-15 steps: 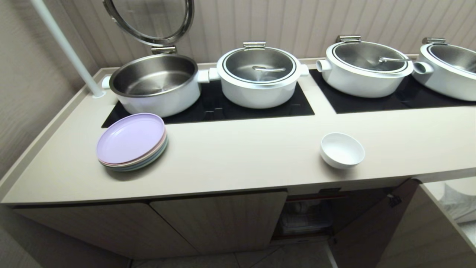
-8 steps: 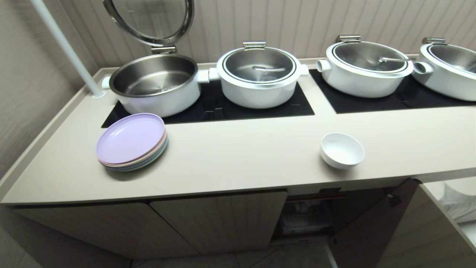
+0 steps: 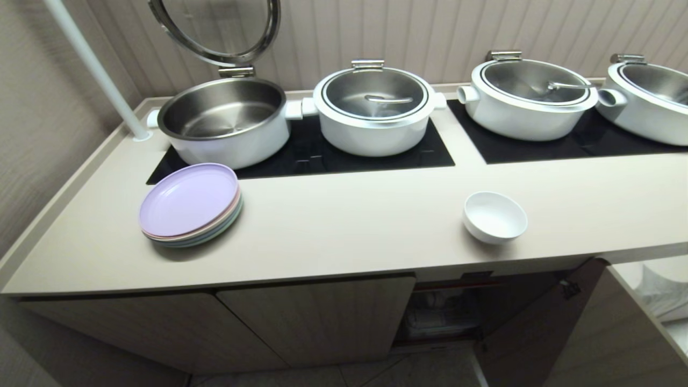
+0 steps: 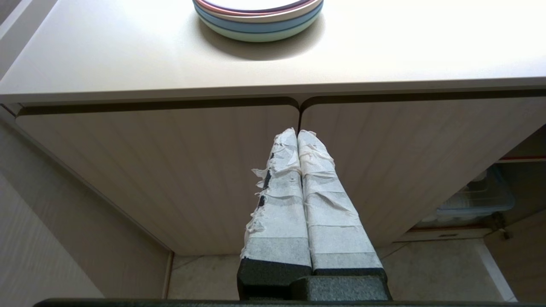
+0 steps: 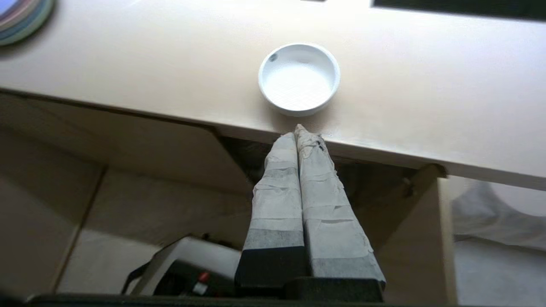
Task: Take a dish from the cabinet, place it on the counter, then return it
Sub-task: Pick up the bowl from the table
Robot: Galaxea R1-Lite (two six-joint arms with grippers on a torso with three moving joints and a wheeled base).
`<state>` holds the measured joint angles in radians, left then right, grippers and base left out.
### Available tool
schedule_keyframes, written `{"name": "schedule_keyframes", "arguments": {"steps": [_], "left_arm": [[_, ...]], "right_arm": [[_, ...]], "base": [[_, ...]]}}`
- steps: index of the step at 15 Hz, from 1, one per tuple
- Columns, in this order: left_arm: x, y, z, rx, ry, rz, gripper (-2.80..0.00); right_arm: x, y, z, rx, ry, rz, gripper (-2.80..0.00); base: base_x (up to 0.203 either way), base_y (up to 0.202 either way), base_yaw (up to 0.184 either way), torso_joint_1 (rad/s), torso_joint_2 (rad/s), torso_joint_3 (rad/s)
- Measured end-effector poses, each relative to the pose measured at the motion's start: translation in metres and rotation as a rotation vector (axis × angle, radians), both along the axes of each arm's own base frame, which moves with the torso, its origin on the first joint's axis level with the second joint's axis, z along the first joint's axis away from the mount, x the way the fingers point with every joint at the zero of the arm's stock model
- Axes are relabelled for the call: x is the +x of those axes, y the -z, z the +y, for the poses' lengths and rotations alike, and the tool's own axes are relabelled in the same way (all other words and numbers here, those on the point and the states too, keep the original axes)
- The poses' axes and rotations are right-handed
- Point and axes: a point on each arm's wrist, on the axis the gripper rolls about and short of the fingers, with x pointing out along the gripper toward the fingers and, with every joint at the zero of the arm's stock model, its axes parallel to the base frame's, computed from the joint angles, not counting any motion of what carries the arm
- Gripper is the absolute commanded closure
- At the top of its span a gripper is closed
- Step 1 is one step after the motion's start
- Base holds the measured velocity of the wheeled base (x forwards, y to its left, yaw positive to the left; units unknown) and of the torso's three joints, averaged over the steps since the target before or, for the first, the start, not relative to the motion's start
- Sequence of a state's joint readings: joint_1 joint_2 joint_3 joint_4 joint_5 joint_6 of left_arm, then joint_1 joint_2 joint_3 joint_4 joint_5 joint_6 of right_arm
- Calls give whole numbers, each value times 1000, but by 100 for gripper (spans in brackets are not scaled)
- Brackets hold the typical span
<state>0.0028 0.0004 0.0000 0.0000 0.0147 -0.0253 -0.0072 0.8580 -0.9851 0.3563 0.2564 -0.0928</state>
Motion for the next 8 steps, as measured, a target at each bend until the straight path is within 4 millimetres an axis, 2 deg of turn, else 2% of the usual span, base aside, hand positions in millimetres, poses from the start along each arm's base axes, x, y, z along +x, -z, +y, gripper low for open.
{"name": "schedule_keyframes", "arguments": {"steps": [4, 8], "left_arm": [[0, 0, 0, 0, 0, 0, 0], [0, 0, 0, 0, 0, 0, 0]], "right_arm": [[51, -22, 3, 38, -135, 208, 0], [107, -15, 5, -85, -132, 378, 0]], "base": [[0, 0, 0, 0, 0, 0], [0, 0, 0, 0, 0, 0]]}}
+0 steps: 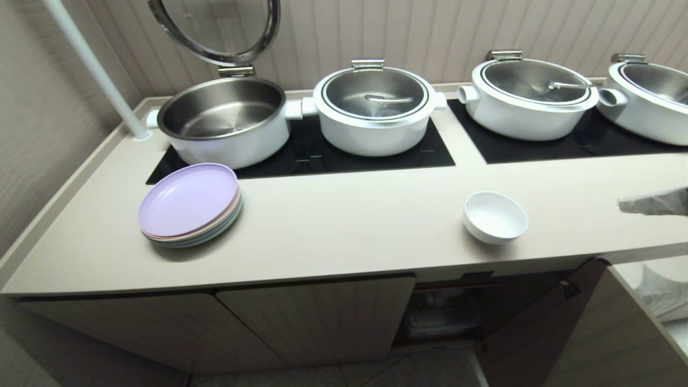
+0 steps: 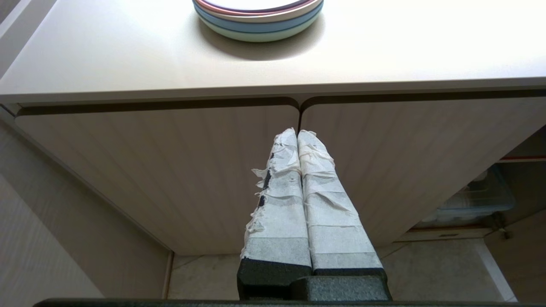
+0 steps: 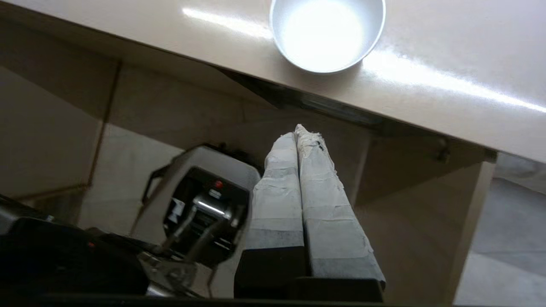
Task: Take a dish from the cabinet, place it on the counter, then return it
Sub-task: Pick up the bowl from the table
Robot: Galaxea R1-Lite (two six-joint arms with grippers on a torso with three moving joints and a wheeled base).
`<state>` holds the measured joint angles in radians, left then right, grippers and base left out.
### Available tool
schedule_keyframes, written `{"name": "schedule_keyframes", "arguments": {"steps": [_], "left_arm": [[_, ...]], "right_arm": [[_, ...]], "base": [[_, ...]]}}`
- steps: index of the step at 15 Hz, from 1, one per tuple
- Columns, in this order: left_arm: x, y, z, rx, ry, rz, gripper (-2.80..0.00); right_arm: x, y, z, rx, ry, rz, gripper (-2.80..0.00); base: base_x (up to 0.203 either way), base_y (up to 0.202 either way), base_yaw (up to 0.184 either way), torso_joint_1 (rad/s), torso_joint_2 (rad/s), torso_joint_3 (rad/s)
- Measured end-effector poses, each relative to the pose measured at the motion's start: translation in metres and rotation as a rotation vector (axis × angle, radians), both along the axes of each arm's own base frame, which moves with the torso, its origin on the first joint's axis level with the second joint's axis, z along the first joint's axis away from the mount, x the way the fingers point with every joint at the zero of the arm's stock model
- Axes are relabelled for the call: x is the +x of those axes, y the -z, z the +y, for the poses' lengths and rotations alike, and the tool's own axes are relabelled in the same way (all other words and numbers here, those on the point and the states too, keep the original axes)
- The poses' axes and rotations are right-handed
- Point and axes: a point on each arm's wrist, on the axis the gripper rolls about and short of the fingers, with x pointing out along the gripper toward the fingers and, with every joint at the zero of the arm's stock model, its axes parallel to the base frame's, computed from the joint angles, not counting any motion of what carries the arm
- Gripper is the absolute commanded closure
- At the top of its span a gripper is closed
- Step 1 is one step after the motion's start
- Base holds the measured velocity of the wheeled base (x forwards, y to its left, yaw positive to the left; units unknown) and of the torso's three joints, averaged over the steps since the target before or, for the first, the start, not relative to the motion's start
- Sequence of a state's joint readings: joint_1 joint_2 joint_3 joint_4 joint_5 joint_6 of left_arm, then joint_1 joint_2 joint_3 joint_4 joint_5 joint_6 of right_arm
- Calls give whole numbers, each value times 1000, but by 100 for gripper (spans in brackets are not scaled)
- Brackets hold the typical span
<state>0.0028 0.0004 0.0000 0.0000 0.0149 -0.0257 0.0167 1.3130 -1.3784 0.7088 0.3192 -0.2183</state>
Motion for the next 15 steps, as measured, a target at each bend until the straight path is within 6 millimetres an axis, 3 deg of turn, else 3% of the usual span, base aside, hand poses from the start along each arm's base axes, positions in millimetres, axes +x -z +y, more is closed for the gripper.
{"name": "schedule_keyframes", "arguments": {"steps": [7, 9, 10, 15], "left_arm": [[0, 0, 0, 0, 0, 0, 0], [0, 0, 0, 0, 0, 0, 0], [0, 0, 0, 0, 0, 0, 0], [0, 0, 0, 0, 0, 0, 0]], "right_arm": [[102, -2, 21, -169, -17, 128, 0], [126, 12, 26, -225, 2, 224, 0], [136, 21, 25, -267, 32, 267, -280], [172, 52, 13, -305, 97, 330, -280]], "base": [[0, 0, 0, 0, 0, 0], [0, 0, 0, 0, 0, 0], [0, 0, 0, 0, 0, 0], [0, 0, 0, 0, 0, 0]]}}
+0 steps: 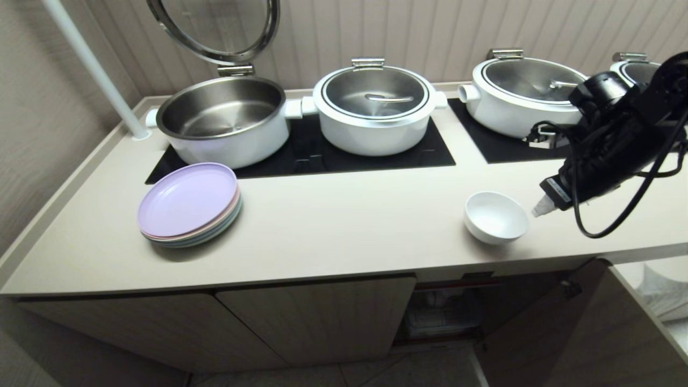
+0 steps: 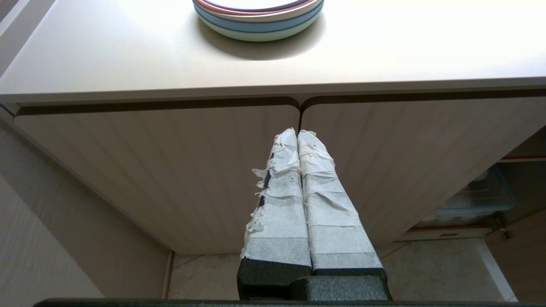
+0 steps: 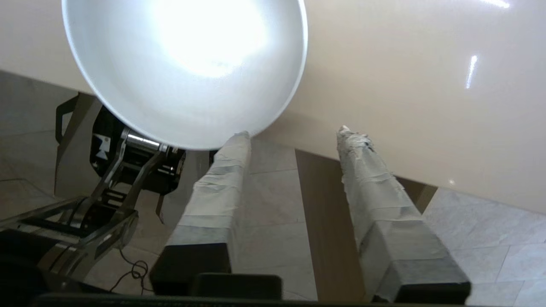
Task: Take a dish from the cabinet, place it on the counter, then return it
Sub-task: Pick up the bowl from the table
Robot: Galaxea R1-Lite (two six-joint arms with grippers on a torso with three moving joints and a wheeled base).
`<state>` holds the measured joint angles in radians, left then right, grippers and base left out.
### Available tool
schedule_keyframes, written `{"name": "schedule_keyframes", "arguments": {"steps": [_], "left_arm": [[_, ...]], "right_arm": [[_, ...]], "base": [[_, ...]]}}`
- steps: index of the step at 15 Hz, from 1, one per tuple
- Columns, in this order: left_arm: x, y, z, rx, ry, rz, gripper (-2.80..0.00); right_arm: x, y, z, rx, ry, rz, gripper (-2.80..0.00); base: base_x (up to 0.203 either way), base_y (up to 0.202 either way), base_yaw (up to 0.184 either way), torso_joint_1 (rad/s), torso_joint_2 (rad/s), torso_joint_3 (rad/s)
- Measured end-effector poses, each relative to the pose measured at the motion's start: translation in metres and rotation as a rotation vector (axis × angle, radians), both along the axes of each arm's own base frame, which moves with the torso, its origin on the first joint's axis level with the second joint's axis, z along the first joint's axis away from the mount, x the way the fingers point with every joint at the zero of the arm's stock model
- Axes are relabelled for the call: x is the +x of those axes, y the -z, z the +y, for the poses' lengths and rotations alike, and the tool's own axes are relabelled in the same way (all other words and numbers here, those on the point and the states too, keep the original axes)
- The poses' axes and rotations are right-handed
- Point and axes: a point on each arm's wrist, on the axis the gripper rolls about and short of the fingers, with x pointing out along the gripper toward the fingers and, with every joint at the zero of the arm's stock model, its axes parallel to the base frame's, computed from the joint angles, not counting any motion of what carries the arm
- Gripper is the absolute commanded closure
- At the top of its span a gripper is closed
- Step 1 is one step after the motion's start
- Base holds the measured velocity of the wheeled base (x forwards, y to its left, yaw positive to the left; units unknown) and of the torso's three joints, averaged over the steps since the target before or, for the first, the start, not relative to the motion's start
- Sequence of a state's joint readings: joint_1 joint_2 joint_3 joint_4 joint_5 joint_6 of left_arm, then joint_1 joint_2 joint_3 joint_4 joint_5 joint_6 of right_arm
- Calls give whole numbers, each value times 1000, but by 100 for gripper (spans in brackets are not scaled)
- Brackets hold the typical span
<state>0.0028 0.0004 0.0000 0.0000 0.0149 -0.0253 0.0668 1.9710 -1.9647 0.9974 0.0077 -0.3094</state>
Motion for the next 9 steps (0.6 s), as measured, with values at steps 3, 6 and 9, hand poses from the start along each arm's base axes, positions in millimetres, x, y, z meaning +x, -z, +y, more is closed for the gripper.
{"name": "schedule_keyframes", "arguments": {"steps": [3, 6, 9], "left_arm": [[0, 0, 0, 0, 0, 0, 0], [0, 0, 0, 0, 0, 0, 0], [0, 0, 0, 0, 0, 0, 0]], "right_arm": [[16, 5, 0, 4, 4, -61, -280], [24, 11, 0, 11, 8, -73, -280], [33, 20, 1, 49, 55, -65, -280]], "base": [[0, 0, 0, 0, 0, 0], [0, 0, 0, 0, 0, 0], [0, 0, 0, 0, 0, 0]]}}
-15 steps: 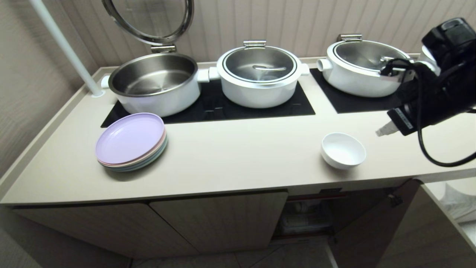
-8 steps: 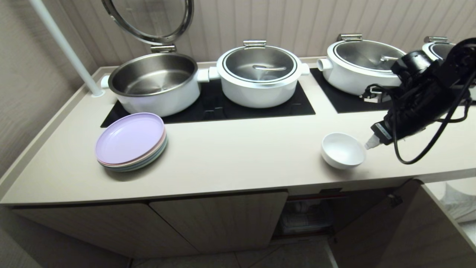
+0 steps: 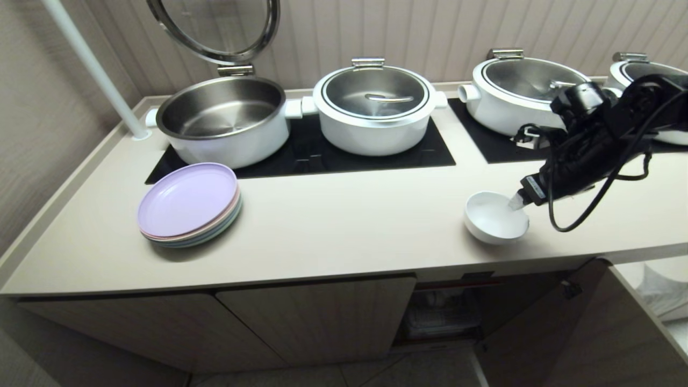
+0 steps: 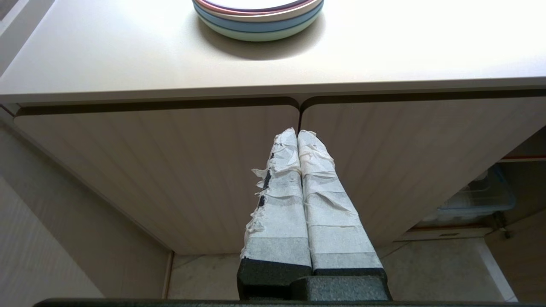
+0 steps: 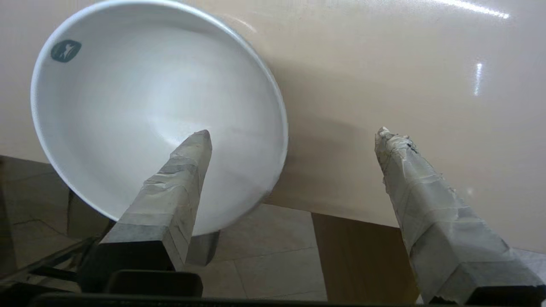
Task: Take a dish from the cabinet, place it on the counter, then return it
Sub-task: Pick up the bowl from the table
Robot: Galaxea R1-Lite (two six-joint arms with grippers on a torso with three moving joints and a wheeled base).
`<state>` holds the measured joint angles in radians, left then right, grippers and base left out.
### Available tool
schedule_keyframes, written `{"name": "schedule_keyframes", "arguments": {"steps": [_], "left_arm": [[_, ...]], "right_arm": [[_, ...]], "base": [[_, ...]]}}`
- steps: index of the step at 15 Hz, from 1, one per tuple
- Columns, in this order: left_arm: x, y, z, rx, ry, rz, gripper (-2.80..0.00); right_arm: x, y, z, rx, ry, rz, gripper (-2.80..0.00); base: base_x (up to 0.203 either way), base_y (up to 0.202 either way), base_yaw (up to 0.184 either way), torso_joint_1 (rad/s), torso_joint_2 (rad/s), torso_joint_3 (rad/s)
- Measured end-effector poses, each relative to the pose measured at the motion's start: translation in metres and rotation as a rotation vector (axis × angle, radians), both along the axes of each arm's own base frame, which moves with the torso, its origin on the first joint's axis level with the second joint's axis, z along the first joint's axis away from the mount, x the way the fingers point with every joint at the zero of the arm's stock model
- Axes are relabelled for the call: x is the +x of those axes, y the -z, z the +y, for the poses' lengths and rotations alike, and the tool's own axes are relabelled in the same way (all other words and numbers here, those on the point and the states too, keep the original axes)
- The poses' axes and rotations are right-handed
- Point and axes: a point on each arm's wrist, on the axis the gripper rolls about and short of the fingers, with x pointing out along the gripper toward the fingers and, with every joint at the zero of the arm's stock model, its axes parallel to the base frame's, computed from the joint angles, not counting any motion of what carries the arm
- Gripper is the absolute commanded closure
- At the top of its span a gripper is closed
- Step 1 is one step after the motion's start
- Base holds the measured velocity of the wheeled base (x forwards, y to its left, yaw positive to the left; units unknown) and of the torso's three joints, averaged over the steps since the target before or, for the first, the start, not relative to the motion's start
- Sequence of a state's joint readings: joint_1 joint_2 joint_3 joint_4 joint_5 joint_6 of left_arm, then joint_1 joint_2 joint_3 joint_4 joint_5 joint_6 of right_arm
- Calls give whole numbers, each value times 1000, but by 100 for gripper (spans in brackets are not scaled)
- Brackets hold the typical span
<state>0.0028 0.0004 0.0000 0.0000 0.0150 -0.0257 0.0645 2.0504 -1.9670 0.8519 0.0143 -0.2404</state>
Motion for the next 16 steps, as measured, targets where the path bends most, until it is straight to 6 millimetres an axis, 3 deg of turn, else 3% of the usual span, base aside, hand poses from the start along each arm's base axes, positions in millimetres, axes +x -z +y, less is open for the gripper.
{"name": "schedule_keyframes", "arguments": {"steps": [6, 16], "left_arm": [[0, 0, 0, 0, 0, 0, 0], [0, 0, 0, 0, 0, 0, 0]], "right_arm": [[18, 19, 5, 29, 3, -2, -280], [31, 38, 16, 92, -20, 32, -280]], "base": [[0, 0, 0, 0, 0, 0], [0, 0, 0, 0, 0, 0]]}}
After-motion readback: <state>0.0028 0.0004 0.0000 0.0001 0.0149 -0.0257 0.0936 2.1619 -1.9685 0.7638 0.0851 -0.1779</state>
